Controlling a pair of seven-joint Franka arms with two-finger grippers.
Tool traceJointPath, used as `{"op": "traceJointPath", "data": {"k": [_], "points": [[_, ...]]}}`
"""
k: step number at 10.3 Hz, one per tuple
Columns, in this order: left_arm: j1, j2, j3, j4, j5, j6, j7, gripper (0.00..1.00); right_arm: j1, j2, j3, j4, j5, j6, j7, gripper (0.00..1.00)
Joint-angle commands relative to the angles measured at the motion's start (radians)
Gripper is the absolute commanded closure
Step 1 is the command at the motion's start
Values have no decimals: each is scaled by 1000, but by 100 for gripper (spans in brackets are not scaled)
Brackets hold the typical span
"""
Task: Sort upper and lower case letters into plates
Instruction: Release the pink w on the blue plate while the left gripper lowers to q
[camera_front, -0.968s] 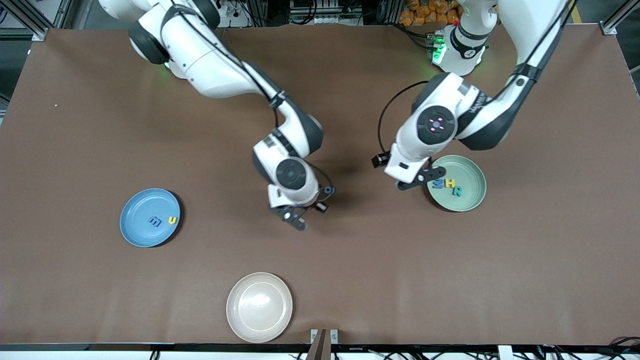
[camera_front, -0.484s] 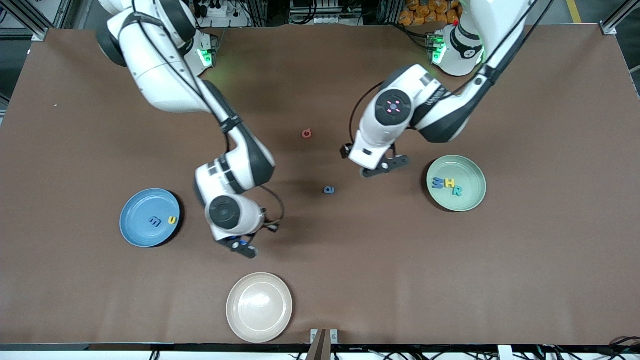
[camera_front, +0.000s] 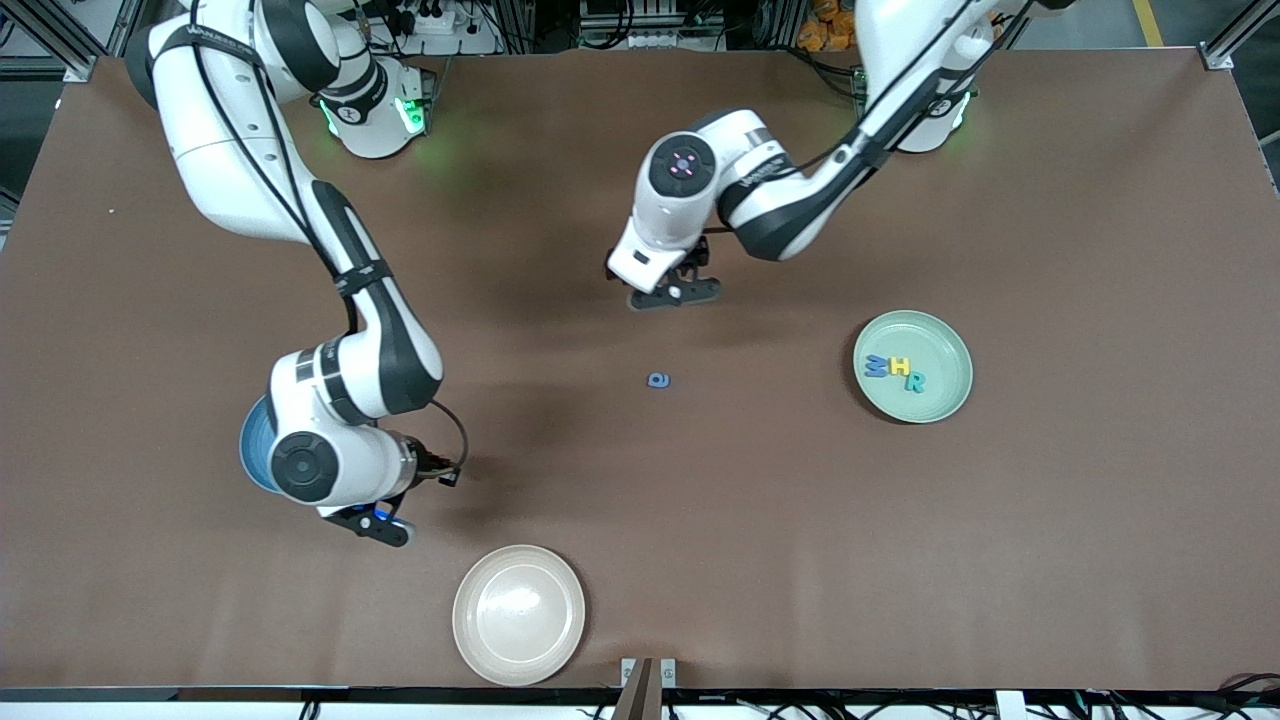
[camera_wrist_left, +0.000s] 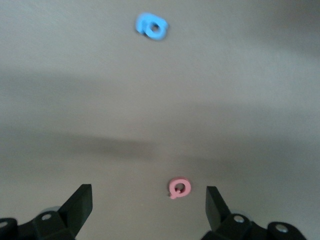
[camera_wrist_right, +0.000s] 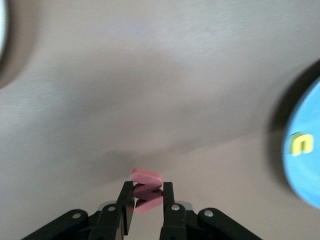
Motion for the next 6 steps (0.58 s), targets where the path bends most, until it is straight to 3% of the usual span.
{"op": "traceJointPath", "data": {"k": [1, 4, 6], "points": [[-185, 63, 125, 17, 31, 95, -53, 0, -84, -127, 14, -186, -24, 32, -117, 100], [-284, 125, 164, 17, 157, 143, -164, 0, -136, -290, 13, -442, -43, 176, -272, 100], [-289, 152, 164, 17, 250, 153, -220, 0, -169, -350, 14, -508, -61, 181, -357, 100]]}}
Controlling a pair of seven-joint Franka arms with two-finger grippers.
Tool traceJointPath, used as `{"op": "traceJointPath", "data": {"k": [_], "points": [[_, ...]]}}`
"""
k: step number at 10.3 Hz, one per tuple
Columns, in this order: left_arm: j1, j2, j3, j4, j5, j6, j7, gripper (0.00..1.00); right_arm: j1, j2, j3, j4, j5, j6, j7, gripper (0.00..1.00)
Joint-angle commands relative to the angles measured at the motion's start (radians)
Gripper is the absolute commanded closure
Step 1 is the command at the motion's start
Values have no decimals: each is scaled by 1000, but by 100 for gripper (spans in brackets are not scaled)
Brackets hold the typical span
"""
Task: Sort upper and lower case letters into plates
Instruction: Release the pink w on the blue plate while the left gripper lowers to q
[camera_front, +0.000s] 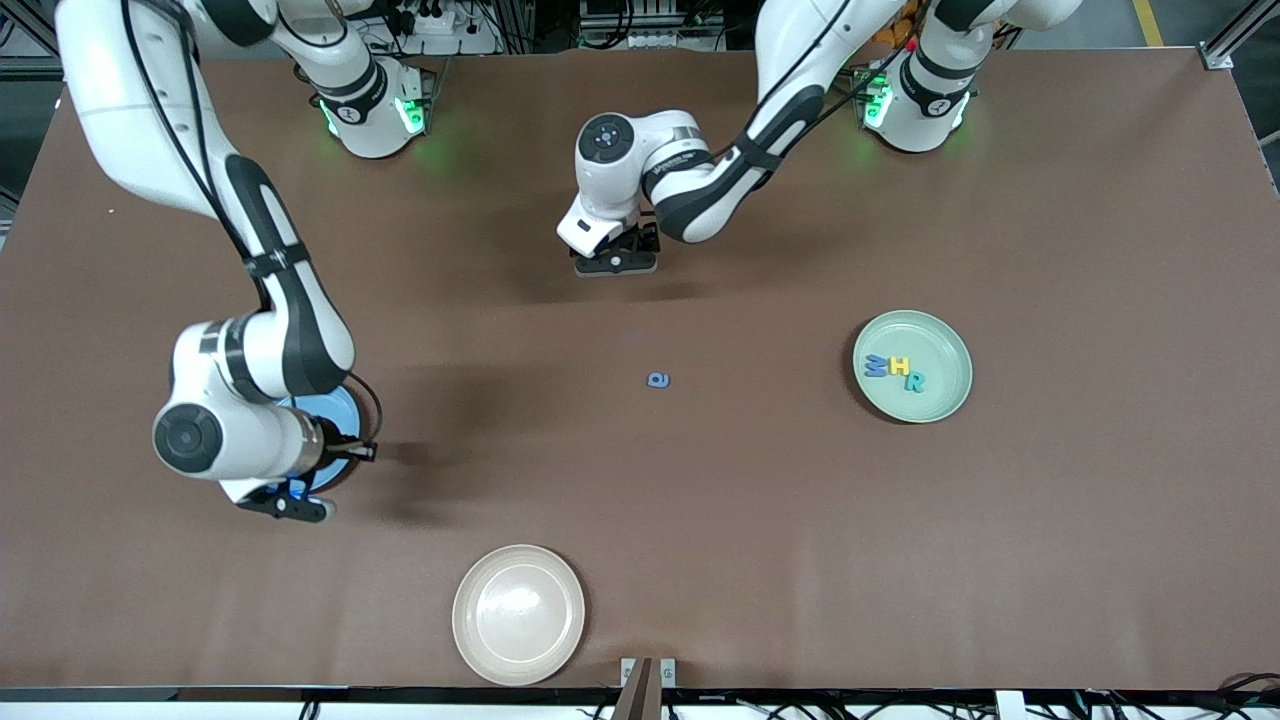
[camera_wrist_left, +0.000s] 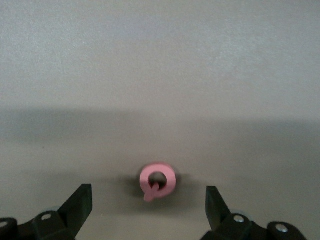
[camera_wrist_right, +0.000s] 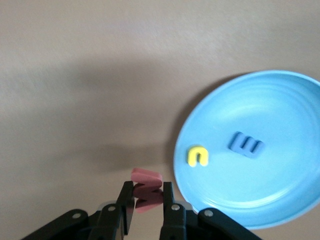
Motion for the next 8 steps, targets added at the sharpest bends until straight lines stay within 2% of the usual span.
{"op": "traceJointPath", "data": {"k": [1, 3, 4, 5, 6, 8], "points": [[-3, 27, 8, 15, 66, 28, -37, 0, -53, -113, 14, -141, -23, 30, -99, 100], [-6, 38, 8, 17, 68, 53, -37, 0, -88, -114, 14, -152, -23, 28, -165, 100], [-14, 42, 10, 17, 68, 61, -37, 0, -102, -114, 14, -163, -24, 28, -186, 96], [-18, 47, 11, 15, 68, 71, -39, 0, -108, -114, 14, -166, -24, 28, -194, 66], [-20, 49, 14, 15, 68, 78, -39, 0, -107, -114, 14, -166, -24, 27, -194, 1], [-20, 50, 14, 14, 87, 82, -40, 0, -107, -113, 14, -163, -24, 27, -193, 0]]}}
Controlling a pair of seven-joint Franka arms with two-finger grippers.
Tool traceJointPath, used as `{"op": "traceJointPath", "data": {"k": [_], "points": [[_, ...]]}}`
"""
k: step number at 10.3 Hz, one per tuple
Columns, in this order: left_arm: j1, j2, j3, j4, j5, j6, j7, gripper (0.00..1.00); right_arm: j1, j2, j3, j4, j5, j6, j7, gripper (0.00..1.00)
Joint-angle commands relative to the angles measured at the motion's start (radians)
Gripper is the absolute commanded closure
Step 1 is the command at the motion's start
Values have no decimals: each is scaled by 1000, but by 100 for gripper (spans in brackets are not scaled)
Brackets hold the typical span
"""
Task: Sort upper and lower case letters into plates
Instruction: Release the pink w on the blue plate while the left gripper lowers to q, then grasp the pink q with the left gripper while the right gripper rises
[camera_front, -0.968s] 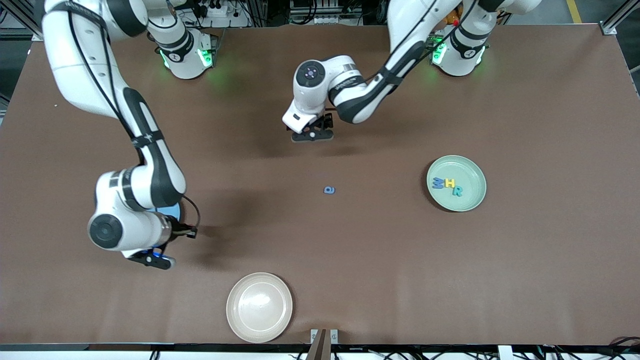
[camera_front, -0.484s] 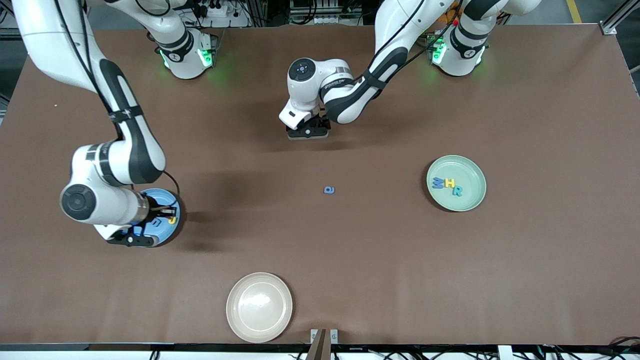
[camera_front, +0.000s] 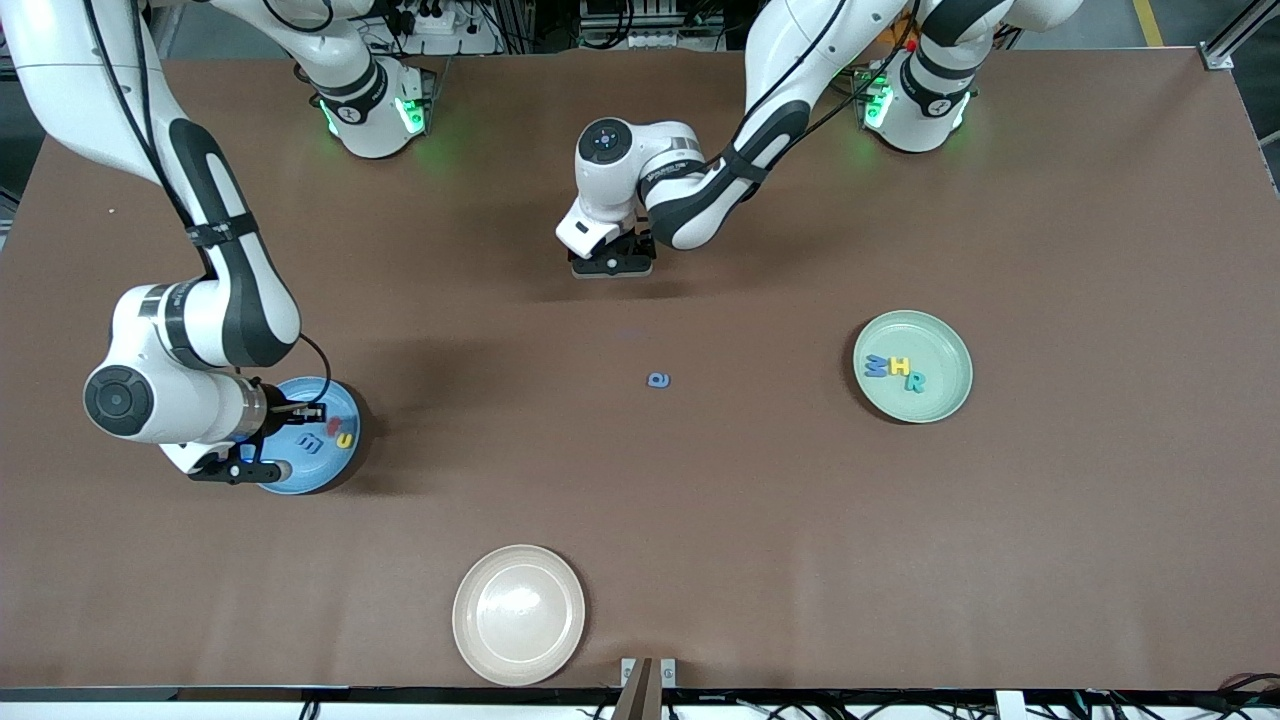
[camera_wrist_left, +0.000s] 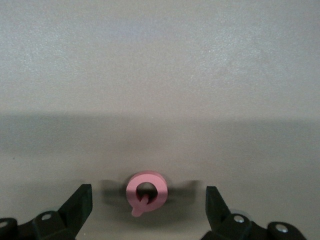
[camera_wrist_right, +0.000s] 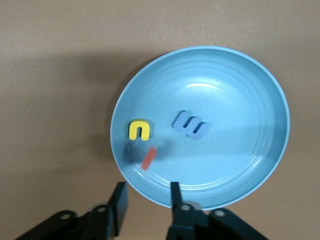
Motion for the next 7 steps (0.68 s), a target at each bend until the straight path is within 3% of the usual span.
{"op": "traceJointPath", "data": {"k": [1, 6, 7], "points": [[-10, 12, 10, 10, 68, 15, -30, 3, -9, -28, 13, -25, -13, 12, 4, 0], [-10, 18, 18, 10, 71, 15, -41, 11, 37, -20, 16, 0, -10, 12, 81, 0], [-10, 21, 18, 12, 71, 15, -41, 20, 56, -17, 16, 3, -9, 15, 119, 0]]}}
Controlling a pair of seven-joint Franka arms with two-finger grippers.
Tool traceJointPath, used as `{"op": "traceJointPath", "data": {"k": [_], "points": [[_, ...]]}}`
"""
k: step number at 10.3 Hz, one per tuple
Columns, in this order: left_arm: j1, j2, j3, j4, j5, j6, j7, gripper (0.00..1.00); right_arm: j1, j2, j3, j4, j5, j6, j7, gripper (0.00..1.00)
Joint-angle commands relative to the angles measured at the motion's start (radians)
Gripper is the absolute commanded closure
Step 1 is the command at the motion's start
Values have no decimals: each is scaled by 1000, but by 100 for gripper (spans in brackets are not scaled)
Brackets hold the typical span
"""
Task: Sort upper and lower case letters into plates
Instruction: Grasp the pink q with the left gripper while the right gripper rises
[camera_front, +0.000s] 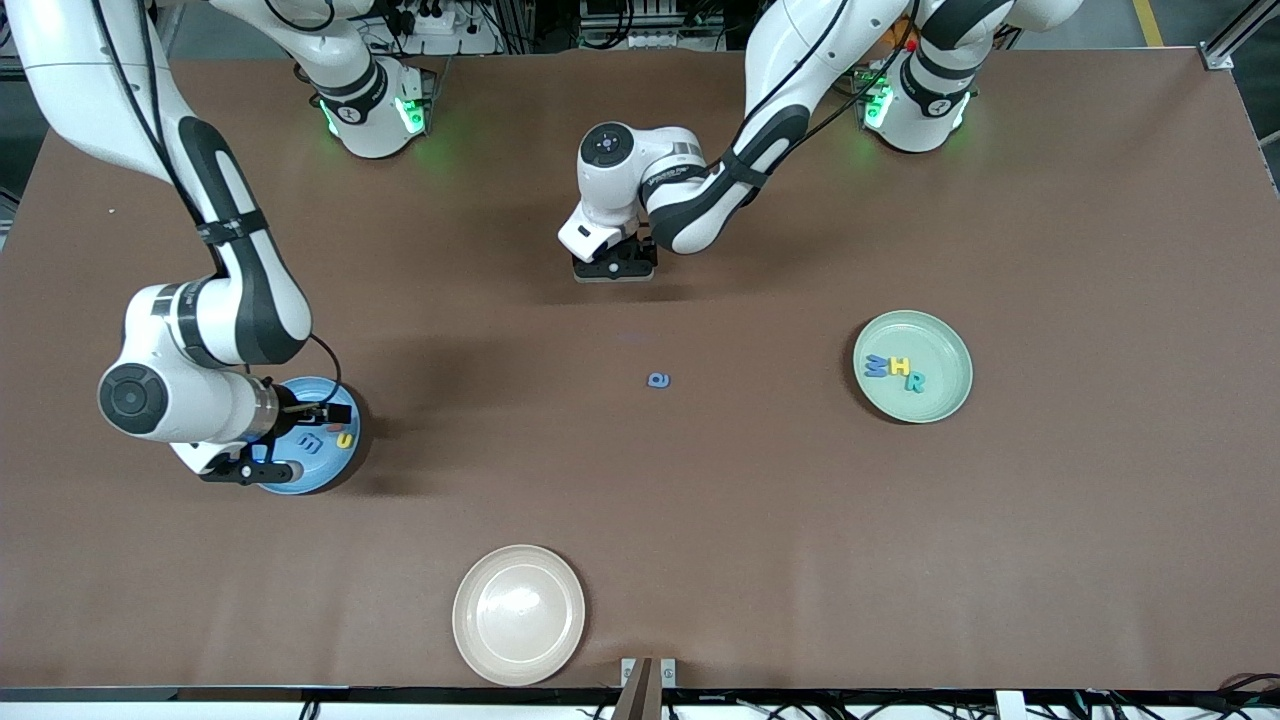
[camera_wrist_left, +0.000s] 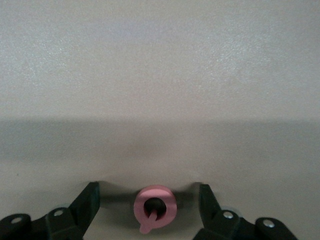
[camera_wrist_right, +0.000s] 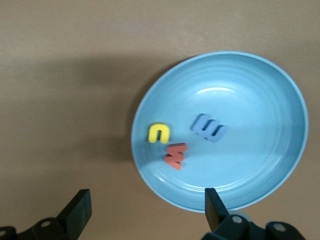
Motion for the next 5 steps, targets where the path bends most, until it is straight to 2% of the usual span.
{"op": "traceJointPath", "data": {"k": [1, 3, 5], "points": [[-10, 12, 6, 12, 36, 13, -40, 34, 37, -14, 4, 1, -6, 2, 76, 0], [-10, 12, 5, 12, 36, 13, -72, 59, 50, -6, 4, 15, -1, 2, 97, 0], [-10, 9, 5, 10, 38, 13, -86, 100, 62, -3, 6, 18, 4, 2, 110, 0]]}}
